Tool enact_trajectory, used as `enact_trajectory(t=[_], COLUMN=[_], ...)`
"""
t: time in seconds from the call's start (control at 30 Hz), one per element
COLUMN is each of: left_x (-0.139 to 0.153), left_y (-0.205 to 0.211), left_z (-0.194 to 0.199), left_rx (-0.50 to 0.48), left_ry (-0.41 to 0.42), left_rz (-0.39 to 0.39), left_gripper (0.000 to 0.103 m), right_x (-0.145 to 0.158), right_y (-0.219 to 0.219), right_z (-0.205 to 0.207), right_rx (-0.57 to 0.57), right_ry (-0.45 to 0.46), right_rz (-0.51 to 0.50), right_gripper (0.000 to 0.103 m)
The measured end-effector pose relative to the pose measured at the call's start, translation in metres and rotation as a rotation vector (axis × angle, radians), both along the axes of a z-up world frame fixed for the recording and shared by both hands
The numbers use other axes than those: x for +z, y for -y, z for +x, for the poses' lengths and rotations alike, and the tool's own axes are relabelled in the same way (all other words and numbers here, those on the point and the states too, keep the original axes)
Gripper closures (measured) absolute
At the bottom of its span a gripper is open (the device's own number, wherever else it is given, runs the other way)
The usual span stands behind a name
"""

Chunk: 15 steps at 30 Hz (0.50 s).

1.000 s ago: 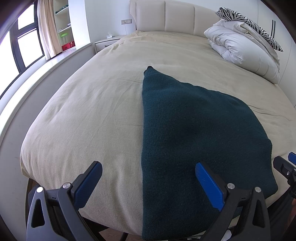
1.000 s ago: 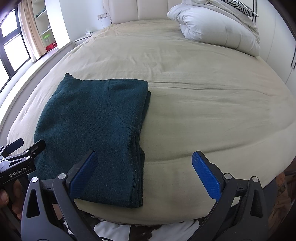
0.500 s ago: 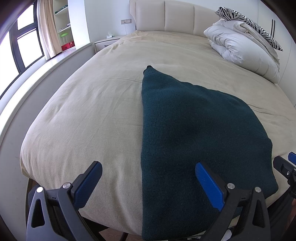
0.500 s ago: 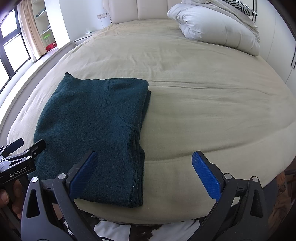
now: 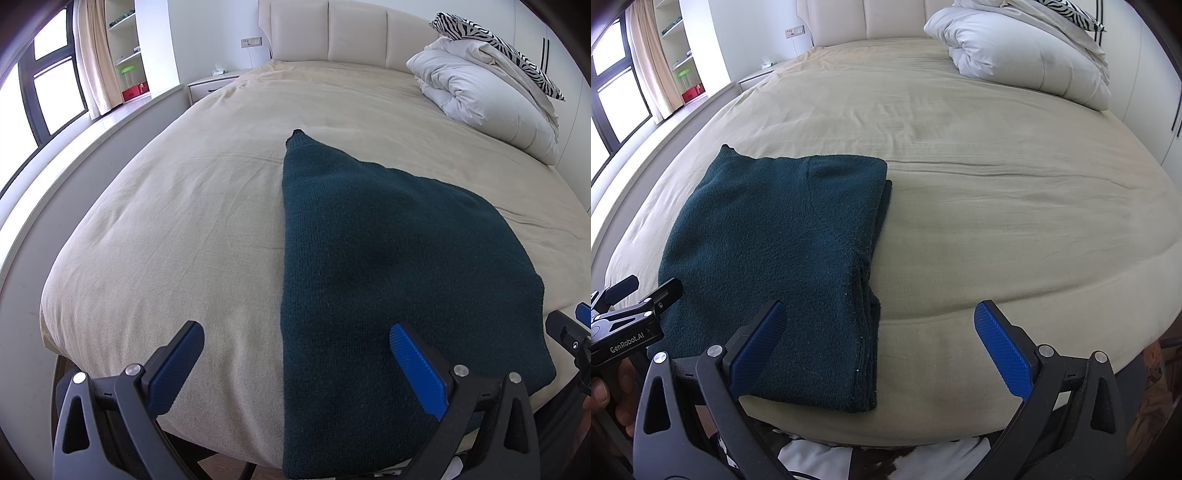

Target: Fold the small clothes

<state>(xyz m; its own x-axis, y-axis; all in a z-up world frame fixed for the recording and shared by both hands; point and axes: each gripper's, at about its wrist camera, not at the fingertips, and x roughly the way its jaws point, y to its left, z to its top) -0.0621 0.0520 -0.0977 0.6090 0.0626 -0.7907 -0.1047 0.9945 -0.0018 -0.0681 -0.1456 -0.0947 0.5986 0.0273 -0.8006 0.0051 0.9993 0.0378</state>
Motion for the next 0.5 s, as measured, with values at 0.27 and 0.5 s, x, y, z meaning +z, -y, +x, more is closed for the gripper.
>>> enact_trajectory(t=[0.27, 0.5], left_x=[-0.0014, -0.0028], left_y=[-0.0005, 0.0005], left_z=[-0.0004, -0.0006], left_rx=[-0.001, -0.004], left_ry=[-0.002, -0.002], left_rz=[0.002, 0.001], left_gripper=[0.0, 0.0], right_x=[-0.0005, -0.0012], right_y=[-0.0005, -0.001], right_z=[-0.0009, -0.0028], right_rx=[0.0, 0.0], right_ry=[-0.001, -0.002], right_rz=[0.003, 0.007], right_gripper=[0.0, 0.0])
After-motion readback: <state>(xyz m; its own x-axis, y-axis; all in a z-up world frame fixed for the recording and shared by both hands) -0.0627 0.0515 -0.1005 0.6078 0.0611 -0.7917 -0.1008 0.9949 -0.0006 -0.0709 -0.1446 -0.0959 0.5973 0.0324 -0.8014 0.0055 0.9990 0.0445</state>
